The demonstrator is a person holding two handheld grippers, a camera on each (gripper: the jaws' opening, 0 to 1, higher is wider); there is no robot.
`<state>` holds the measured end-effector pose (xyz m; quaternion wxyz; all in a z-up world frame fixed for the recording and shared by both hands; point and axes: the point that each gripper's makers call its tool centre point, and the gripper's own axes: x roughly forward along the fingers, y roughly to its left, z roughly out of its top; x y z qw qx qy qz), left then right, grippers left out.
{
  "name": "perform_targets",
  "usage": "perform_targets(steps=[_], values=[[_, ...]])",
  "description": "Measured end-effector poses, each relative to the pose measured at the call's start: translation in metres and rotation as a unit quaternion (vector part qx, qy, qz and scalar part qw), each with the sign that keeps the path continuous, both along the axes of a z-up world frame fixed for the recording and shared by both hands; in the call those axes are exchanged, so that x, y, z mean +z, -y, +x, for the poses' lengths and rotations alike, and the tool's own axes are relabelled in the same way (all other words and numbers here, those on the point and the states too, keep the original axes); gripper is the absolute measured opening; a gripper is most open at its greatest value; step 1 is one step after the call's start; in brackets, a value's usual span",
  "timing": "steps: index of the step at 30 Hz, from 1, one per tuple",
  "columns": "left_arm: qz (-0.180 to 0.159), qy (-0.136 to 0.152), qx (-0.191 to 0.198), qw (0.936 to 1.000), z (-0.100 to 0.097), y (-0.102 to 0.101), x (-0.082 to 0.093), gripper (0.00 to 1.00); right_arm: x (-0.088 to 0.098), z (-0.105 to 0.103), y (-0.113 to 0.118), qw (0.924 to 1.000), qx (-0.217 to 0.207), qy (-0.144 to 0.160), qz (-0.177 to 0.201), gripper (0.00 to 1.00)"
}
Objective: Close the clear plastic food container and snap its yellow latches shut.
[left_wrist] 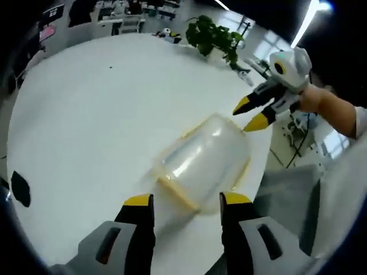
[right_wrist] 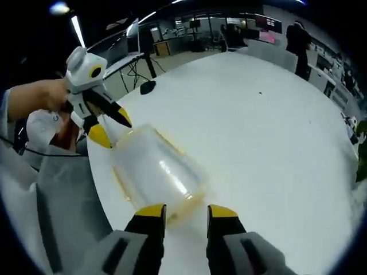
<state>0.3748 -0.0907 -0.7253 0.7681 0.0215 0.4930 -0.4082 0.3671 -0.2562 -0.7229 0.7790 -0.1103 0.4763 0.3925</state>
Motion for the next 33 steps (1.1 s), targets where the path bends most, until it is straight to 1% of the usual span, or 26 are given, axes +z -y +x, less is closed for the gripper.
perform_targets(steps=[1,2,4,6,7,8,10,11,12,14,15,19,21,23,25,27,28,29,30,31,32,33], values=[[-0.006,-0.009,0.008,0.9999,-0.001,0.003,-0.001,0.44,-0.001,0.0,-0.001,1.0,-0.003,-0.002,0.001,0.26],[-0.004,-0.012,0.015,0.9998,-0.001,0.002,-0.002,0.43,-0.003,0.001,-0.002,1.0,-0.007,-0.006,0.002,0.28],[-0.005,-0.012,0.025,0.9996,0.001,0.004,-0.003,0.42,-0.006,0.001,-0.001,0.9997,-0.019,-0.015,-0.003,0.28],[-0.003,-0.021,0.036,0.9991,-0.001,0.005,-0.007,0.4,-0.006,0.001,-0.004,0.9996,-0.025,-0.017,0.001,0.29],[0.003,-0.026,0.045,0.9986,-0.001,0.004,-0.01,0.4,-0.007,0.001,-0.007,0.9992,-0.034,-0.023,0.005,0.3],[-0.001,-0.025,0.044,0.9987,-0.002,0.008,-0.01,0.4,-0.008,0.0,-0.008,0.9988,-0.039,-0.028,0.006,0.31],[-0.001,-0.034,0.053,0.998,-0.004,0.01,-0.012,0.37,-0.011,-0.001,-0.01,0.9988,-0.038,-0.031,0.002,0.31],[0.002,-0.034,0.051,0.9981,-0.006,0.011,-0.013,0.36,-0.012,-0.002,-0.011,0.9989,-0.036,-0.03,0.0,0.3],[0.004,-0.032,0.045,0.9984,-0.008,0.013,-0.014,0.35,-0.012,-0.002,-0.012,0.999,-0.034,-0.029,0.006,0.29],[0.002,-0.036,0.058,0.9976,-0.006,0.012,-0.015,0.36,-0.011,-0.002,-0.012,0.998,-0.047,-0.038,0.016,0.28],[0.0,-0.04,0.064,0.9972,-0.005,0.013,-0.015,0.36,-0.011,-0.002,-0.012,0.998,-0.047,-0.038,0.018,0.28],[0.0,-0.044,0.064,0.997,-0.004,0.014,-0.015,0.35,-0.011,-0.004,-0.012,0.9971,-0.055,-0.049,0.019,0.28],[0.002,-0.044,0.063,0.997,-0.004,0.015,-0.016,0.35,-0.011,-0.004,-0.014,0.9977,-0.049,-0.046,0.013,0.27],[0.002,-0.043,0.064,0.9971,-0.004,0.015,-0.016,0.35,-0.011,-0.005,-0.015,0.9971,-0.059,-0.047,0.012,0.27],[0.003,-0.038,0.058,0.9976,-0.005,0.016,-0.015,0.34,-0.011,-0.005,-0.016,0.9973,-0.057,-0.045,0.008,0.27],[0.0,-0.041,0.06,0.9974,-0.004,0.016,-0.016,0.33,-0.012,-0.005,-0.016,0.9974,-0.053,-0.048,0.002,0.26],[0.0,-0.041,0.063,0.9972,-0.004,0.017,-0.016,0.33,-0.012,-0.005,-0.016,0.9977,-0.047,-0.049,0.003,0.25],[-0.004,-0.038,0.061,0.9974,-0.004,0.019,-0.015,0.33,-0.01,0.0,-0.021,0.9968,-0.059,-0.05,0.021,0.25],[-0.034,-0.04,0.068,0.9963,-0.001,0.028,-0.01,0.32,-0.008,0.001,-0.018,0.9972,-0.051,-0.053,0.01,0.25],[-0.015,-0.043,0.098,0.9942,0.002,0.019,-0.011,0.32,-0.008,-0.003,-0.013,0.9972,-0.049,-0.056,-0.01,0.25],[-0.023,-0.048,0.096,0.994,0.002,0.022,-0.008,0.32,-0.005,-0.002,-0.014,0.9978,-0.044,-0.05,-0.001,0.25],[-0.026,-0.049,0.091,0.9943,0.001,0.021,-0.005,0.33,-0.006,-0.002,-0.014,0.9977,-0.047,-0.049,0.002,0.25]])
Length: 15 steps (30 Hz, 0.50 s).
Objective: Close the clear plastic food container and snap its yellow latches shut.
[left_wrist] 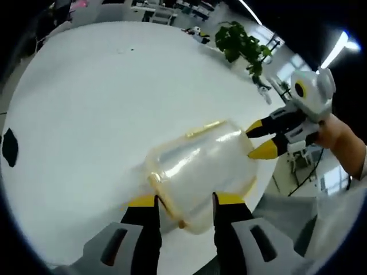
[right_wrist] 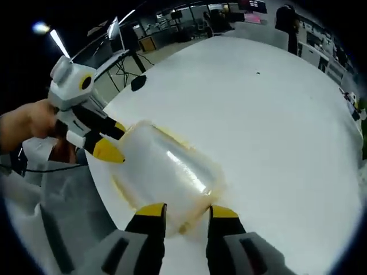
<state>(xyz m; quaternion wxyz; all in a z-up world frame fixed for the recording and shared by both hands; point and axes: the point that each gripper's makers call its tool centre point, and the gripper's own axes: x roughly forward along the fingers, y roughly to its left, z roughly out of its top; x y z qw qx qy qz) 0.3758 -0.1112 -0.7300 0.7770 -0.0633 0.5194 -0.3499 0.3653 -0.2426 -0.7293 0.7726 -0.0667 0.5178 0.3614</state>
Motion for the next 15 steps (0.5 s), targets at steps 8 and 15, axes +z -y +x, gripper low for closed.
perform_targets(steps=[8,15], values=[[-0.001,-0.008,0.004,1.0,-0.0046,-0.0041,-0.0029,0.34,-0.0037,-0.0033,-0.0005,1.0,-0.005,-0.003,0.002,0.26],[-0.012,0.008,0.002,0.9999,-0.0052,-0.0035,-0.0064,0.36,-0.0041,-0.0049,-0.0014,1.0,0.001,-0.001,0.004,0.28]])
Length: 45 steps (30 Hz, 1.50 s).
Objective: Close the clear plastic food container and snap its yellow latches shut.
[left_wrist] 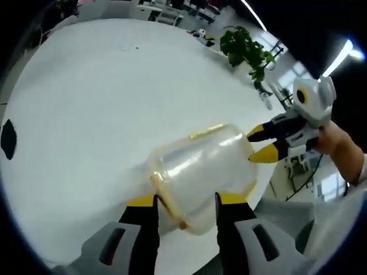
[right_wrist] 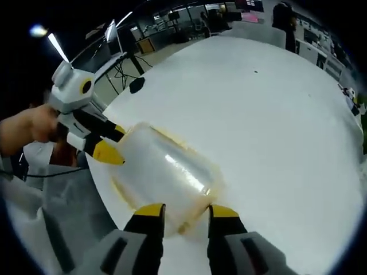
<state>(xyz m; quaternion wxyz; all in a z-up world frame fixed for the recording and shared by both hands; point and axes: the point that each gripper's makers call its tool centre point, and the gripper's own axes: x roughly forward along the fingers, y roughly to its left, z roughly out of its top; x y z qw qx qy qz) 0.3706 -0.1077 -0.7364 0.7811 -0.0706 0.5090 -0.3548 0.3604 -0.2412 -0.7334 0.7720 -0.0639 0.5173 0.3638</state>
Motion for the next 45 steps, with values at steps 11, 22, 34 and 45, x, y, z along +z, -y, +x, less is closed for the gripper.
perform_targets(steps=[11,22,34,45], values=[[0.011,0.065,-0.055,0.9963,0.001,-0.007,0.01,0.35,0.0,-0.006,0.013,0.9979,0.053,0.009,-0.037,0.23],[-0.002,0.17,-0.143,0.975,0.014,0.013,0.053,0.2,0.021,0.002,0.013,0.9884,0.138,0.052,-0.037,0.11],[0.01,0.238,-0.284,0.9289,0.003,0.054,0.057,0.12,0.042,0.016,-0.034,0.9697,0.219,0.107,0.005,0.06],[0.023,0.25,-0.333,0.9088,-0.01,0.069,0.035,0.15,0.034,0.021,-0.065,0.9529,0.275,0.127,0.0,0.04]])
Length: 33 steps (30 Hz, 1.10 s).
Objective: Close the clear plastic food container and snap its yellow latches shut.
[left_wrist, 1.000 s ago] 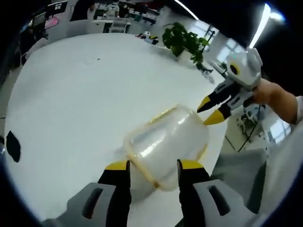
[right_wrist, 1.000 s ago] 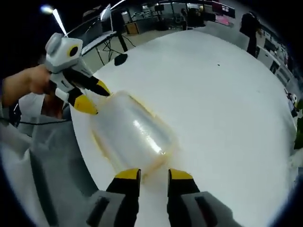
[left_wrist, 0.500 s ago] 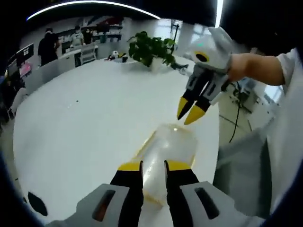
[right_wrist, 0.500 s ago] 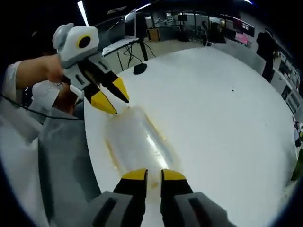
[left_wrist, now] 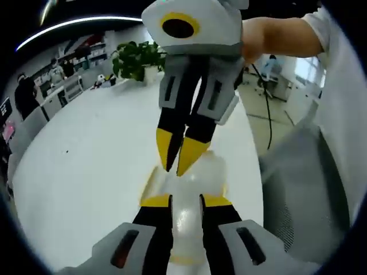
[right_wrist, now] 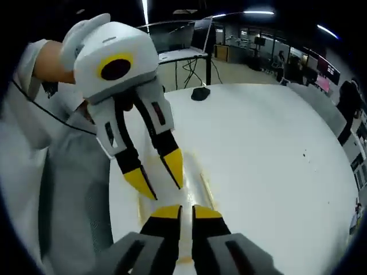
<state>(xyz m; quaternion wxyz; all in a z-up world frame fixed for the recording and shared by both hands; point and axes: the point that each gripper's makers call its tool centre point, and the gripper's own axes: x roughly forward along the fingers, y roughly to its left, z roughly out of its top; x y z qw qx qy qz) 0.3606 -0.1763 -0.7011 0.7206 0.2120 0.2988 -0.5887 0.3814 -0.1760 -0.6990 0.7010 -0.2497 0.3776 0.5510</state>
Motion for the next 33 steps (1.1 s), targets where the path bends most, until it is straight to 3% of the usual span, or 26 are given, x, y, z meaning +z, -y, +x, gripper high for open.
perform_targets(steps=[8,11,15,21,23,26,30,33], values=[[0.017,0.005,-0.017,0.9997,-0.007,-0.001,-0.011,0.16,-0.012,0.006,-0.004,0.9999,0.007,-0.009,-0.01,0.05],[0.017,0.017,-0.019,0.9995,-0.01,0.003,-0.011,0.23,-0.014,0.009,-0.006,0.9998,0.009,-0.012,-0.012,0.06],[0.017,0.02,-0.037,0.999,-0.023,0.007,-0.011,0.25,-0.015,0.017,-0.007,0.9998,0.009,-0.005,-0.018,0.12],[0.034,0.048,-0.056,0.9967,-0.031,0.006,-0.016,0.32,-0.019,0.027,-0.002,0.999,0.021,0.004,-0.039,0.18],[0.047,0.057,-0.053,0.9959,-0.03,0.005,-0.02,0.36,-0.02,0.025,0.0,0.9987,0.03,-0.002,-0.042,0.18],[0.055,0.059,-0.052,0.9954,-0.032,0.004,-0.024,0.45,-0.021,0.024,0.002,0.9984,0.036,-0.002,-0.044,0.26],[0.06,0.063,-0.049,0.995,-0.031,0.003,-0.024,0.44,-0.025,0.021,0.001,0.9959,0.071,-0.009,-0.055,0.28],[0.077,0.088,-0.05,0.9918,-0.026,0.003,-0.029,0.45,-0.027,0.017,-0.003,0.9939,0.084,-0.031,-0.064,0.34]])
